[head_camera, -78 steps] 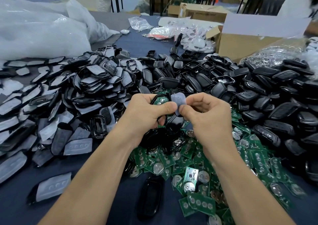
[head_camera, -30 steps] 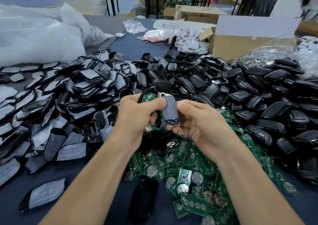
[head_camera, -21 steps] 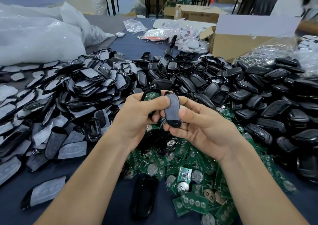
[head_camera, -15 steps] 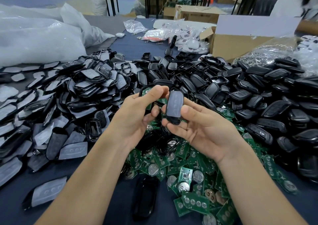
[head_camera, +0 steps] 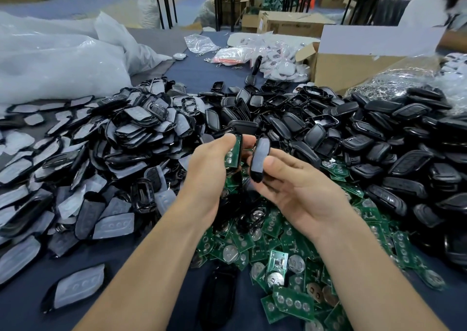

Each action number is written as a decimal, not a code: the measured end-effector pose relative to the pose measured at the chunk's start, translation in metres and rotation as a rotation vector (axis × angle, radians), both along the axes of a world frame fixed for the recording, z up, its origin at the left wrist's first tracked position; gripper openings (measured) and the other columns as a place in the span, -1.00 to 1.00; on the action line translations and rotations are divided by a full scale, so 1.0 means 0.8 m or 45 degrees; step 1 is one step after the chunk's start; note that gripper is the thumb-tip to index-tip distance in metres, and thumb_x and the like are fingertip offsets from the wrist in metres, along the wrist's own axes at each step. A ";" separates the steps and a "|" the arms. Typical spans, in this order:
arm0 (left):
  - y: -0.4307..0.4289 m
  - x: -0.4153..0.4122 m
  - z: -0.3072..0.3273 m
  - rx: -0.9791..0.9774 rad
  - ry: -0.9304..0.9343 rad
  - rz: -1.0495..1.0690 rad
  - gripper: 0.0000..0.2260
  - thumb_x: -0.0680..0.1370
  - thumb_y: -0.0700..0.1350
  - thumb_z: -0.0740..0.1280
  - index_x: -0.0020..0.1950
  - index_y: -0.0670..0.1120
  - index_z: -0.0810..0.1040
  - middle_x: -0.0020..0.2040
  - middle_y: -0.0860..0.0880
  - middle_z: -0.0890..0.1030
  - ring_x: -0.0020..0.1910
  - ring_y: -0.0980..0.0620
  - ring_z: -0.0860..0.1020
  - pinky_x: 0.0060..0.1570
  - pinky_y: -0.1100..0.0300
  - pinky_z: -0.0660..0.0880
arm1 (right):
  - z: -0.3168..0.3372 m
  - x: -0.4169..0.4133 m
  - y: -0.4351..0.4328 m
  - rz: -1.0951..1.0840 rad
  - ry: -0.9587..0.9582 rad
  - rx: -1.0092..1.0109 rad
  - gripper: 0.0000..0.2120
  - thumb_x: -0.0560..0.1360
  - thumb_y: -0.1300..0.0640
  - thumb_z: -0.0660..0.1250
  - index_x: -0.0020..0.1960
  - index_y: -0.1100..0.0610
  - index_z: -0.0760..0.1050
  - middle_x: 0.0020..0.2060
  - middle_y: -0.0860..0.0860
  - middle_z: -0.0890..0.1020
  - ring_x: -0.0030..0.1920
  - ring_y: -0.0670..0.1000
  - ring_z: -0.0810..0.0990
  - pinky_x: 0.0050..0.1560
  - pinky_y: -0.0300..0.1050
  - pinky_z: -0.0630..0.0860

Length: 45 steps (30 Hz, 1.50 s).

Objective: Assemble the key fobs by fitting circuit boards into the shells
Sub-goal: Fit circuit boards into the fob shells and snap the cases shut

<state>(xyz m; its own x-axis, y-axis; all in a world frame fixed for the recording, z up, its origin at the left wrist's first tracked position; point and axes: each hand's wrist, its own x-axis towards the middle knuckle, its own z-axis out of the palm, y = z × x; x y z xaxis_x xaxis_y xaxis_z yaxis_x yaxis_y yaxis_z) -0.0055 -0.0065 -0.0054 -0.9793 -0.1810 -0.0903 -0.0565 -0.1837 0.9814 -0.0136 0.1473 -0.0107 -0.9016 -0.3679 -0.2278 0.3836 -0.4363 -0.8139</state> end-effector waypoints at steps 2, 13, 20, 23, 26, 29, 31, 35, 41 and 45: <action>0.007 0.001 -0.004 -0.121 0.042 0.041 -0.66 0.71 -0.02 0.21 -0.04 0.03 0.78 -0.06 -0.03 0.77 0.00 0.01 0.72 -0.05 0.18 0.64 | -0.003 0.002 -0.008 -0.042 0.045 0.065 -0.65 0.25 0.17 0.56 0.04 0.12 0.76 0.00 0.11 0.76 -0.05 0.01 0.72 -0.02 -0.11 0.68; 0.026 0.008 -0.017 -0.055 0.181 -0.151 -0.59 0.74 0.10 0.07 0.18 -0.02 0.68 -0.01 -0.06 0.76 -0.06 0.08 0.72 -0.13 0.28 0.62 | -0.010 0.013 -0.032 -0.381 0.250 0.257 -0.79 0.39 0.39 0.55 -0.08 0.12 0.76 -0.15 0.15 0.77 -0.17 0.06 0.75 -0.12 -0.17 0.64; 0.026 0.011 -0.018 -0.068 0.242 -0.193 -0.58 0.70 0.13 0.05 0.22 0.00 0.65 0.01 -0.05 0.75 -0.07 0.06 0.68 -0.10 0.26 0.62 | -0.008 0.019 -0.039 -0.422 0.457 0.499 -0.76 0.32 0.11 0.55 -0.01 -0.03 0.73 -0.15 0.01 0.78 -0.10 0.08 0.78 0.03 0.15 0.71; 0.021 0.009 -0.013 -0.066 0.238 -0.244 -0.65 0.70 0.03 0.11 0.23 0.02 0.67 0.03 -0.03 0.76 -0.04 0.07 0.68 -0.08 0.27 0.59 | -0.007 0.016 -0.036 -0.505 0.522 0.706 -0.76 0.29 0.07 0.53 -0.05 -0.11 0.72 -0.19 -0.12 0.77 -0.14 -0.05 0.77 -0.02 0.08 0.72; 0.003 0.001 -0.004 -0.104 0.229 -0.234 -0.69 0.66 -0.18 0.24 0.22 0.08 0.72 0.13 0.02 0.74 0.13 0.08 0.68 0.06 0.26 0.57 | -0.002 0.015 -0.024 -0.603 0.671 0.914 -0.68 0.25 0.10 0.57 -0.03 -0.17 0.73 -0.21 -0.30 0.73 -0.12 -0.30 0.71 -0.05 -0.34 0.64; -0.015 -0.005 -0.003 -0.142 0.224 -0.292 -0.63 0.50 -0.26 0.40 0.21 0.10 0.73 0.14 -0.07 0.73 0.00 0.03 0.59 0.00 0.21 0.52 | 0.000 0.013 -0.015 -0.640 0.724 1.053 -0.61 0.26 0.13 0.61 0.08 -0.05 0.75 -0.18 -0.27 0.73 -0.10 -0.34 0.69 -0.01 -0.38 0.61; -0.022 -0.005 -0.005 -0.147 0.243 -0.365 -0.60 0.44 -0.26 0.44 0.19 0.13 0.74 0.14 -0.06 0.74 -0.03 -0.01 0.60 0.00 0.21 0.59 | 0.000 0.012 -0.013 -0.628 0.762 1.096 -0.59 0.28 0.16 0.61 0.12 -0.03 0.75 -0.16 -0.24 0.73 -0.14 -0.30 0.70 -0.04 -0.34 0.64; -0.032 -0.006 -0.008 -0.204 0.311 -0.377 -0.59 0.42 -0.32 0.55 0.12 0.12 0.76 0.06 -0.05 0.77 0.02 0.01 0.70 0.04 0.20 0.62 | -0.002 0.012 -0.009 -0.556 0.830 1.105 -0.58 0.32 0.19 0.63 0.14 -0.08 0.74 -0.15 -0.27 0.72 -0.21 -0.23 0.71 -0.14 -0.26 0.67; -0.037 -0.007 -0.010 -0.087 0.303 -0.311 -0.54 0.25 -0.22 0.63 0.14 -0.13 0.75 0.02 -0.16 0.77 -0.01 -0.05 0.75 0.01 0.20 0.63 | -0.004 0.004 -0.001 -0.359 0.826 0.888 -0.56 0.32 0.31 0.61 0.15 -0.01 0.74 -0.05 -0.14 0.77 0.01 -0.16 0.74 0.14 -0.10 0.66; -0.033 -0.005 -0.008 -0.144 0.303 -0.267 -0.52 0.21 -0.21 0.63 0.12 -0.17 0.74 -0.03 -0.16 0.77 -0.05 -0.05 0.76 -0.02 0.20 0.64 | -0.004 0.001 0.007 -0.267 0.814 0.854 -0.55 0.31 0.33 0.64 0.16 0.05 0.74 0.00 -0.09 0.78 0.06 -0.11 0.74 0.21 -0.04 0.64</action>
